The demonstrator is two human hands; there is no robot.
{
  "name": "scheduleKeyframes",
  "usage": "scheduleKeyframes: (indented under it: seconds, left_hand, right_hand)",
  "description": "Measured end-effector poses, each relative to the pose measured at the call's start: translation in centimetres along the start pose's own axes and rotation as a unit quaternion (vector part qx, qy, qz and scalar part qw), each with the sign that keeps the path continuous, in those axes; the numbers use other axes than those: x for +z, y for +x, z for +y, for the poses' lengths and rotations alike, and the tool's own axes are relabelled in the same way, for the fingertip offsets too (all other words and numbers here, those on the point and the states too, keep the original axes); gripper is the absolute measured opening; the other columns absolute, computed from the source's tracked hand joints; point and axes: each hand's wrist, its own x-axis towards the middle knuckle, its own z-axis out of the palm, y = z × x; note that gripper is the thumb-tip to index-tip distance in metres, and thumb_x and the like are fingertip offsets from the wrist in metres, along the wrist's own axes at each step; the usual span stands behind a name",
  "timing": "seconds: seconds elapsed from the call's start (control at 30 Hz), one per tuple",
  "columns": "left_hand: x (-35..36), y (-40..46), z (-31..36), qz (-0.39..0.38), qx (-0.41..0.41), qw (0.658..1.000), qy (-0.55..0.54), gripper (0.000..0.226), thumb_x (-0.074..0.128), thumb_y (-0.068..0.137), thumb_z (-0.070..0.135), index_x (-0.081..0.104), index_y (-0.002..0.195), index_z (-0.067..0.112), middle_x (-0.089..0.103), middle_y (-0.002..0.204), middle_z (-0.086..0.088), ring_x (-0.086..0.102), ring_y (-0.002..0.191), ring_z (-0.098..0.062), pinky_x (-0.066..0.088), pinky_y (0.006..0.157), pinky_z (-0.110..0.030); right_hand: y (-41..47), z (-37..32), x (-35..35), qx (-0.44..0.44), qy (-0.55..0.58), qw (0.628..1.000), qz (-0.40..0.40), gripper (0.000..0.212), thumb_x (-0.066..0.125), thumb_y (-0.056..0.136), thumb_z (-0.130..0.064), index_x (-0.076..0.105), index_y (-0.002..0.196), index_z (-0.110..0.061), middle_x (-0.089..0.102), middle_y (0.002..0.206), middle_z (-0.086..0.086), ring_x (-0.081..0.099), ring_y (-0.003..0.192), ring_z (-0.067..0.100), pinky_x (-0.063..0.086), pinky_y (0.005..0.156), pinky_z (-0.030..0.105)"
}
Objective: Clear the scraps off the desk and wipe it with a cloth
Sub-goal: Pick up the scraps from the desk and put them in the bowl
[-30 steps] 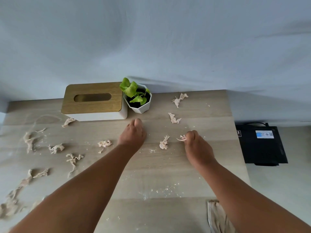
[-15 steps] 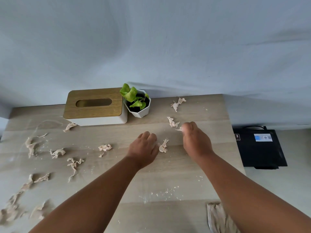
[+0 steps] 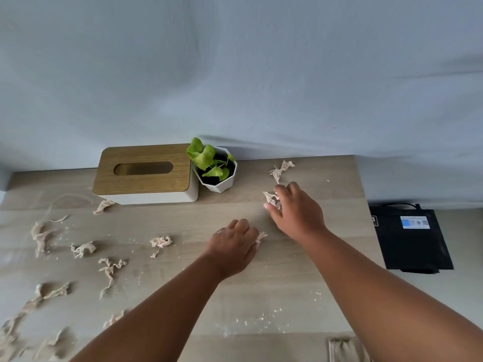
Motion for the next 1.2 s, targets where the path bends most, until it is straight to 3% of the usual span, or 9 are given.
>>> scheduleKeyframes:
  seconds: [0.1,0.27,0.47,0.6,0.73,0.87,1.03,1.2]
  left_hand:
    - [-0.1,0.4,-0.3,0.002,0.002,1.0,-0.002,0.024,0.053,0.096,0.036,0.065,0.101,0.015,0.057,0.097,-0.007,0.06,0.084,-0.025,0.055,0.053,-0.036]
    - [-0.6,1.0,-0.9,0.002,-0.026,1.0,-0.005,0.025,0.05,0.091,0.031,0.065,0.095,0.011,0.059,0.095,-0.009,0.063,0.084,-0.029,0.055,0.056,-0.039]
    - [-1.3,1.8,-2.0,0.009,-0.059,0.998,-0.022,0.025,0.048,0.087,0.023,0.062,0.091,0.002,0.061,0.086,-0.015,0.064,0.075,-0.036,0.054,0.048,-0.041]
    - [-1.5,2.3,-2.8,0.023,-0.096,0.992,-0.072,0.033,0.042,0.09,0.023,0.06,0.101,-0.003,0.062,0.098,-0.02,0.062,0.091,-0.041,0.055,0.065,-0.052]
    - [-1.2,2.7,-3.4,0.047,-0.13,0.984,-0.115,0.019,0.055,0.096,0.012,0.058,0.104,-0.005,0.06,0.1,-0.023,0.06,0.089,-0.043,0.051,0.07,-0.051]
    - [-1.0,3.0,-3.5,0.051,-0.139,0.98,-0.132,0.011,0.058,0.092,0.003,0.06,0.101,-0.003,0.061,0.096,-0.022,0.06,0.083,-0.043,0.049,0.068,-0.048]
    - [-1.0,2.7,-3.4,0.035,-0.094,0.991,-0.09,0.015,0.051,0.091,0.01,0.059,0.1,0.0,0.059,0.095,-0.017,0.058,0.085,-0.039,0.052,0.065,-0.048]
    - [-1.5,2.2,-3.0,0.033,-0.099,0.992,-0.071,0.034,0.04,0.091,0.03,0.058,0.104,0.004,0.058,0.096,-0.013,0.058,0.088,-0.033,0.051,0.06,-0.042]
  right_hand:
    - [0.7,-0.3,0.7,-0.004,0.005,1.0,-0.014,0.048,0.064,0.092,-0.054,0.062,0.121,-0.016,0.056,0.104,0.007,0.063,0.083,0.031,0.039,0.054,0.03]
    - [1.2,-0.5,1.9,-0.009,-0.007,1.0,-0.013,0.036,0.071,0.091,-0.045,0.065,0.105,-0.013,0.056,0.094,0.008,0.062,0.075,0.031,0.032,0.051,0.028]
    - [1.7,-0.4,2.8,0.002,-0.011,1.0,-0.004,0.022,0.061,0.1,-0.03,0.063,0.099,-0.008,0.058,0.098,0.013,0.062,0.08,0.037,0.038,0.051,0.034]
    - [2.4,-0.2,2.7,0.023,0.006,1.0,0.012,0.02,0.059,0.102,-0.019,0.06,0.098,0.0,0.059,0.092,0.02,0.061,0.072,0.04,0.043,0.049,0.038]
    - [3.1,0.4,2.8,0.065,0.051,0.996,0.013,0.014,0.055,0.098,-0.005,0.058,0.111,0.002,0.062,0.101,0.023,0.062,0.077,0.044,0.042,0.057,0.04]
    - [4.0,1.0,2.8,0.101,0.076,0.992,0.013,0.035,0.052,0.092,0.002,0.056,0.126,-0.005,0.062,0.117,0.02,0.063,0.089,0.043,0.048,0.066,0.042]
    - [5.0,1.3,2.6,0.101,0.057,0.993,0.037,0.026,0.055,0.096,-0.015,0.058,0.12,-0.007,0.063,0.115,0.016,0.064,0.084,0.042,0.041,0.061,0.038]
    - [5.9,1.3,3.0,0.127,0.026,0.99,0.046,0.056,0.054,0.095,-0.057,0.049,0.131,-0.015,0.06,0.112,0.012,0.065,0.089,0.038,0.047,0.062,0.037]
